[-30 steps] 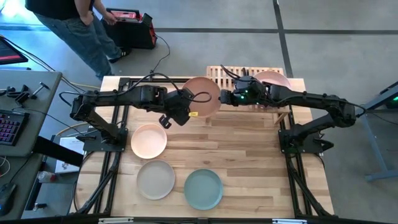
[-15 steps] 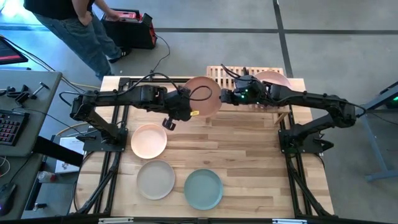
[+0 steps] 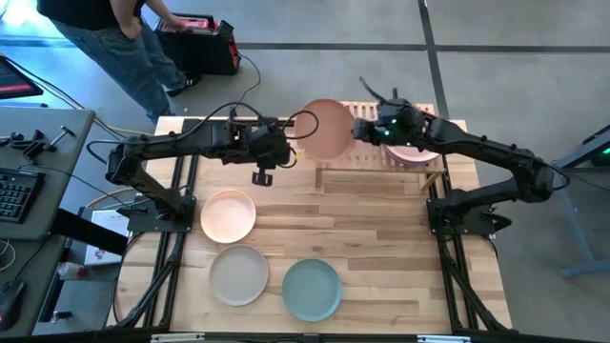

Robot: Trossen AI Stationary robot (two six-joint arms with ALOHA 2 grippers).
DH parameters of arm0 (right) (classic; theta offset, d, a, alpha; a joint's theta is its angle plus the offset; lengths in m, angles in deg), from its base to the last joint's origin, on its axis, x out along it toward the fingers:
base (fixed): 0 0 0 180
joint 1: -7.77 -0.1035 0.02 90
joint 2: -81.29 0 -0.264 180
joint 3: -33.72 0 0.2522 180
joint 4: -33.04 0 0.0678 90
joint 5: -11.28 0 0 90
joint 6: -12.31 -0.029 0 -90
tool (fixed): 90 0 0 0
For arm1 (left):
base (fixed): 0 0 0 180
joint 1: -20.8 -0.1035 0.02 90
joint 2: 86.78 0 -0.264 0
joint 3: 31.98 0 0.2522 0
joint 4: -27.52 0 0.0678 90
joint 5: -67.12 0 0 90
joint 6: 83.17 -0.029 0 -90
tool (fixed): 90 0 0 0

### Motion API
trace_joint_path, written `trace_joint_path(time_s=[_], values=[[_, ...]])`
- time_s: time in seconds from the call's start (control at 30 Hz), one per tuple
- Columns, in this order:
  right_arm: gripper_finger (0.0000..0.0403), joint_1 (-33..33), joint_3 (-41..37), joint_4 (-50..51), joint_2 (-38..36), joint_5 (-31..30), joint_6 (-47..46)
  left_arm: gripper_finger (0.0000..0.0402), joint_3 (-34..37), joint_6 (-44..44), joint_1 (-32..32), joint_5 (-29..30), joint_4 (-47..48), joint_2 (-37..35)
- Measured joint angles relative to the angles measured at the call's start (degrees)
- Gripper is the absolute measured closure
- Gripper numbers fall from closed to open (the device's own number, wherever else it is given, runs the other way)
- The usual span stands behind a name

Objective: Place and stack plates onto a shelf
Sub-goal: Put the brown plate on the shelf

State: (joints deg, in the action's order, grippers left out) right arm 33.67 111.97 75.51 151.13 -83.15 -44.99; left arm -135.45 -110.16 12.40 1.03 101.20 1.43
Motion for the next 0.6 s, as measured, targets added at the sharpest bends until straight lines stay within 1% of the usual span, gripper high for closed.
trace_joint_path(time_s=[0.1,0.23,0.3,0.47,0.6], values=[[0.0402,2.1,0.0,-0.4,-1.4,0.1,2.3,0.0298,0.0,1.1,-1.1,-0.1,0.0,-0.1],[0.0402,5.6,0.0,-0.4,-2.6,1.9,6.7,0.0298,0.0,1.5,-2.2,-0.7,-0.1,-0.4],[0.0402,7.8,0.0,-0.5,-2.9,3.7,10.0,0.0298,0.0,1.5,-2.5,-0.9,-0.1,-0.4],[0.0402,13.7,0.0,-2.5,-2.9,10.8,19.6,0.0298,0.0,2.0,-2.5,-0.9,-0.1,-0.4],[0.0403,17.5,0.0,-4.3,-2.8,14.4,27.6,0.0298,0.0,2.9,-2.5,-1.4,-0.2,-0.4]])
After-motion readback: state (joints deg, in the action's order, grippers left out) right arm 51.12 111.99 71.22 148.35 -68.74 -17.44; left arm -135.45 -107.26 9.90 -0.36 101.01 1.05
